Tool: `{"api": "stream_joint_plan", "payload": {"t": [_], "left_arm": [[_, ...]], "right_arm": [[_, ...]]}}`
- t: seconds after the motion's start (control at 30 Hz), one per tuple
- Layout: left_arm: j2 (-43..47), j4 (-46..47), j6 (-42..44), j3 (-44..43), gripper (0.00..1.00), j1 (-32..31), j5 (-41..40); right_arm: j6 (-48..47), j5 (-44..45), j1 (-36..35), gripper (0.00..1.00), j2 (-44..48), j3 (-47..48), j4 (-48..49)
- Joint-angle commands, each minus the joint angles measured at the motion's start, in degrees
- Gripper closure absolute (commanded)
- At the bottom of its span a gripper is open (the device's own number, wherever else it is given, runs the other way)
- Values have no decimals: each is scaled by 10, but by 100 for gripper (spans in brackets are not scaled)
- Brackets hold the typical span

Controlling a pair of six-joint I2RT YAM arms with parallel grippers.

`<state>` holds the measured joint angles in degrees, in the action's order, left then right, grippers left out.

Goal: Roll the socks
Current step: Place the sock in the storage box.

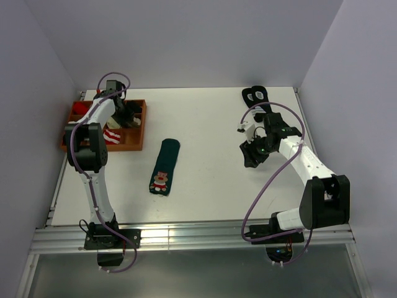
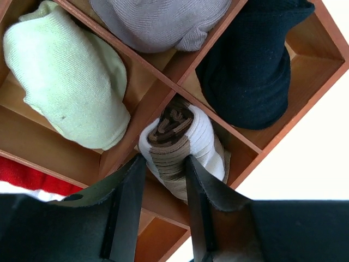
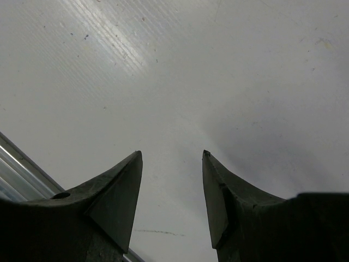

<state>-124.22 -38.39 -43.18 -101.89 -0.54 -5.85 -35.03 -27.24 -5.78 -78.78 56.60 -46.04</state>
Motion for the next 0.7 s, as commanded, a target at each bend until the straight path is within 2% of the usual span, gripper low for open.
{"api": "stream_joint_plan", "payload": {"t": [0.0,0.37,0.5,0.67], "left_arm": [[0,11,-3,17,58,-9,8],[70,2,5,6,52,-10,17],[125,-5,9,6,51,-16,17],[221,12,11,57,50,-29,19]], "right_arm": [[-3,4,6,45,7,-4,11],[2,0,5,45,10,4,13],[6,-1,6,45,15,8,14],[21,-1,6,45,25,13,24]]}}
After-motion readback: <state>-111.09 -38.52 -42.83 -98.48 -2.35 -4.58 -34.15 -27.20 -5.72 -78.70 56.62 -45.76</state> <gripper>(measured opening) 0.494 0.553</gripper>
